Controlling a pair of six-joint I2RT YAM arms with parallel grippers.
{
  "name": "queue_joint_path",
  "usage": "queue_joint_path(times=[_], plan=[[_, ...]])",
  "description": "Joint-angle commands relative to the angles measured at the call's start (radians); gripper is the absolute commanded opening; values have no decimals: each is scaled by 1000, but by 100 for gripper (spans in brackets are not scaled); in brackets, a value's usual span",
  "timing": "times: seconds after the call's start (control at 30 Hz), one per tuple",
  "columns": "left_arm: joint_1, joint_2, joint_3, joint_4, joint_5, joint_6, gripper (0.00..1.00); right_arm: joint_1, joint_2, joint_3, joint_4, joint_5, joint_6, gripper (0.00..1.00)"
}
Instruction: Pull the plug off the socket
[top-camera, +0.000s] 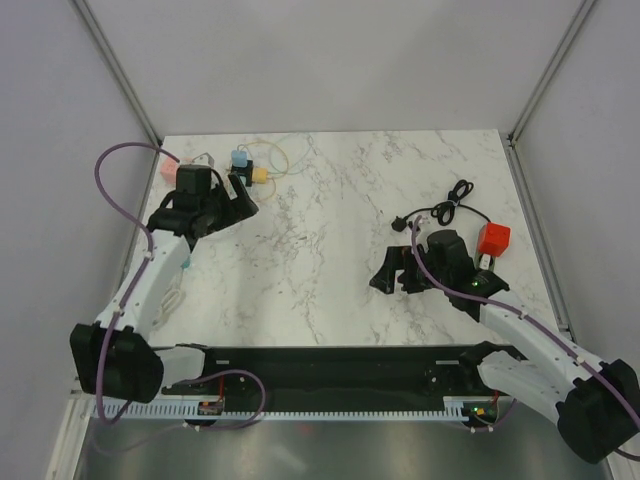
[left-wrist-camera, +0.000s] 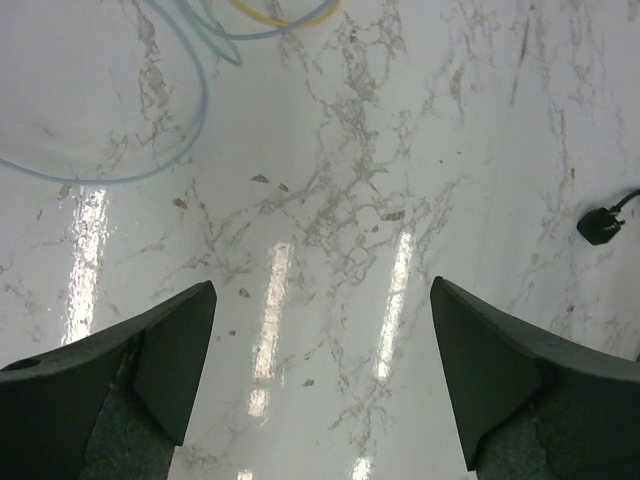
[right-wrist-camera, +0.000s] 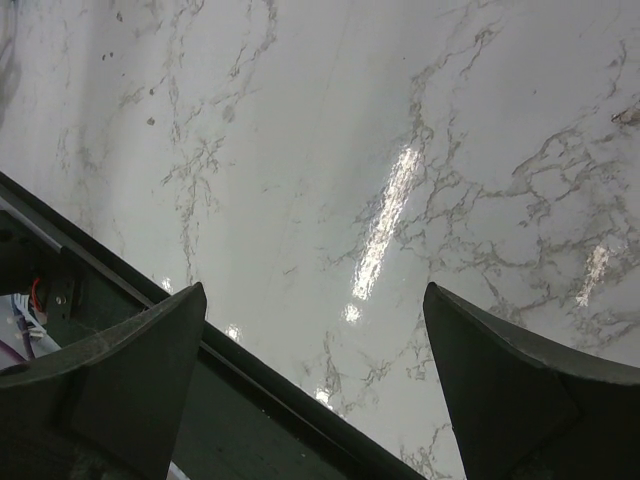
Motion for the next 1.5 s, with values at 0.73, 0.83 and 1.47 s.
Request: queue_joint_path(times=[0.73, 0.83, 1.47], plan=[[137, 680, 378, 427, -97, 456, 76, -2, -308, 58, -72, -86, -76, 98], [137, 718, 396, 433, -68, 485, 77, -3, -311, 63, -74, -82, -81, 98], [120, 894, 551, 425, -30, 556, 78, -2, -283, 66, -79, -93, -90, 98]])
